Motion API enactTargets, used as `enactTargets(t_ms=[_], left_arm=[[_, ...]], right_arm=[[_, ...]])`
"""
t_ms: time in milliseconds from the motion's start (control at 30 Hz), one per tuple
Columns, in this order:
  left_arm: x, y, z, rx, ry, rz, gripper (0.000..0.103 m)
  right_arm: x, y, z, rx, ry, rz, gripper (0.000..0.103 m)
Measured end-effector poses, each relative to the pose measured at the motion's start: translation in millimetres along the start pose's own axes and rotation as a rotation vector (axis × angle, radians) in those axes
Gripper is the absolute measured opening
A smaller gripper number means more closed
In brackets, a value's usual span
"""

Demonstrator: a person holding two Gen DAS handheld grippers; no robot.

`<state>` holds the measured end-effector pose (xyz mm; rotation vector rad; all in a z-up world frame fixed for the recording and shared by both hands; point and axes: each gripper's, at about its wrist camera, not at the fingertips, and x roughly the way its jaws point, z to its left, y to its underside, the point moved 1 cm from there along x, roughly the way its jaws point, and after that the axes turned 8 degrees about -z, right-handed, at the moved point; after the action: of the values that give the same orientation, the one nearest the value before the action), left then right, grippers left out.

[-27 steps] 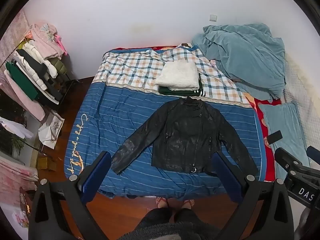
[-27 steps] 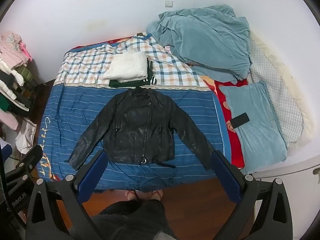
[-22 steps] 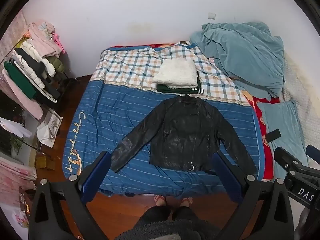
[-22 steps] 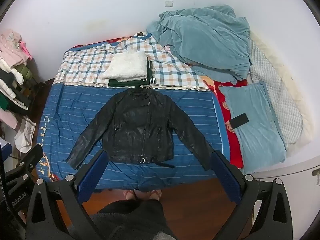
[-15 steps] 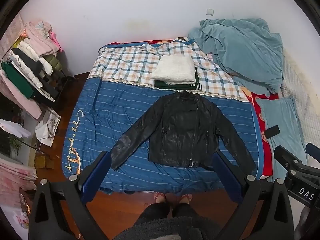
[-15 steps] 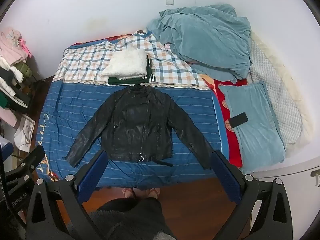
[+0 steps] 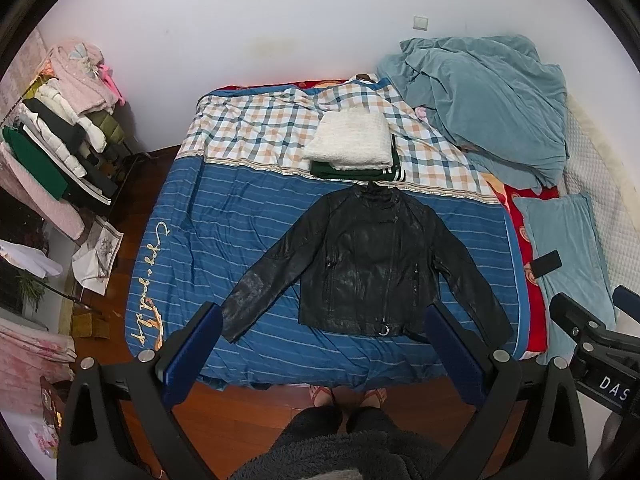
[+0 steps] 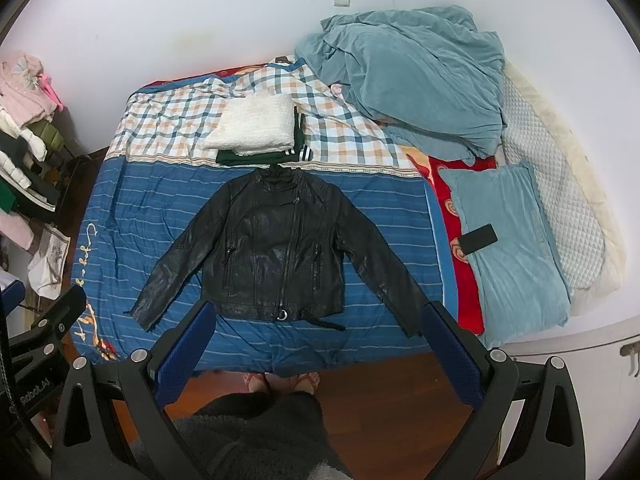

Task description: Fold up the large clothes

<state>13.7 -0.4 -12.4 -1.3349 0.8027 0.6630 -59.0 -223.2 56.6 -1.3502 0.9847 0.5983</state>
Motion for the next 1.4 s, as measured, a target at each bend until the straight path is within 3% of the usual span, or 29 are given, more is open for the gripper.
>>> enactTargets(t_ms=[1400], left_arm=[[0.8,-10.2,-2.6,0.002,0.002,-0.018,0.103]], right_arm=[[-4.0,-16.7,10.3,-0.007,0.001,-0.006,0.103]])
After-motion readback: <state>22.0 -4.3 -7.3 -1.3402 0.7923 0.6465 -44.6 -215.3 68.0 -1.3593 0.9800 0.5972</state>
